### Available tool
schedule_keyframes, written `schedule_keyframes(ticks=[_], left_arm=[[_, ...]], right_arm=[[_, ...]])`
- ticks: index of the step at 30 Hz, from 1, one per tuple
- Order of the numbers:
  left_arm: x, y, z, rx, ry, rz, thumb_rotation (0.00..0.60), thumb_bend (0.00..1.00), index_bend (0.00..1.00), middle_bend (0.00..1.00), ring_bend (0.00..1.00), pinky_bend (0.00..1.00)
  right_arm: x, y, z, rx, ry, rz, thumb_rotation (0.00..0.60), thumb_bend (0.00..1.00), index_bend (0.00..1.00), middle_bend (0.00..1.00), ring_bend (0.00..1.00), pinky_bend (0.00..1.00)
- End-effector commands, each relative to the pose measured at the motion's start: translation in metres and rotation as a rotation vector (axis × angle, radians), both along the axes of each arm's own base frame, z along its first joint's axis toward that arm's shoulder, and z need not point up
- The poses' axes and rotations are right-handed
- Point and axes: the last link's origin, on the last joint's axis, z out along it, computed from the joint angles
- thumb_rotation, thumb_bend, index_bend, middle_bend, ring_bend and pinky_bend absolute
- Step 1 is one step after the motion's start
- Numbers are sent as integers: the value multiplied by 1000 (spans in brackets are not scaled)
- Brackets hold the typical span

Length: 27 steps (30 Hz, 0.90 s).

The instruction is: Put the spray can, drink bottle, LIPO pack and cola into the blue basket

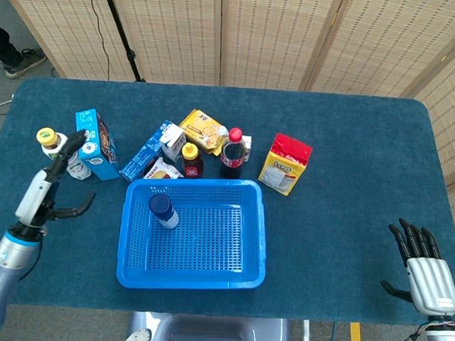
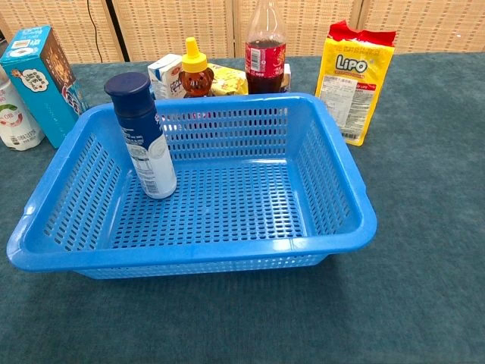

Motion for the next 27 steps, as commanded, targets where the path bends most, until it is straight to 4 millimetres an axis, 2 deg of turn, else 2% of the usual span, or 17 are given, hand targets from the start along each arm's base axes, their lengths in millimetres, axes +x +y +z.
schedule_keyframes(ticks=[1, 5, 7, 10, 13, 19, 23, 27], left_arm=[[-40, 0, 31, 65, 28, 143, 545, 355, 0, 0, 0, 0], [-76, 7, 44, 81, -10, 248, 541, 347, 0, 0, 0, 0], [-101, 8, 46, 79, -49, 326, 531, 327, 0, 0, 0, 0], [-134, 10, 44, 55, -78, 418, 509, 290, 0, 0, 0, 0], [-155, 16, 39, 48, -67, 490, 501, 276, 0, 0, 0, 0], [-180, 31, 24, -20, -68, 577, 501, 272, 0, 0, 0, 0], [-185, 43, 11, -60, -50, 595, 500, 268, 0, 0, 0, 0], [-179, 61, 7, -74, -70, 588, 500, 268, 0, 0, 0, 0]], right_arm=[[0, 0, 0, 4, 0, -1, 600, 0, 0, 0, 0, 0], [1, 0, -2, 10, 0, -1, 600, 0, 0, 0, 0, 0], [1, 0, -2, 13, 1, -2, 600, 0, 0, 0, 0, 0], [2, 0, -4, 21, 2, -1, 600, 0, 0, 0, 0, 0], [2, 0, -6, 29, 1, -1, 600, 0, 0, 0, 0, 0], [3, 0, -7, 38, -3, -2, 600, 0, 0, 0, 0, 0], [3, 0, -7, 41, -6, -4, 600, 0, 0, 0, 0, 0], [2, 0, -6, 38, -9, -7, 600, 0, 0, 0, 0, 0]])
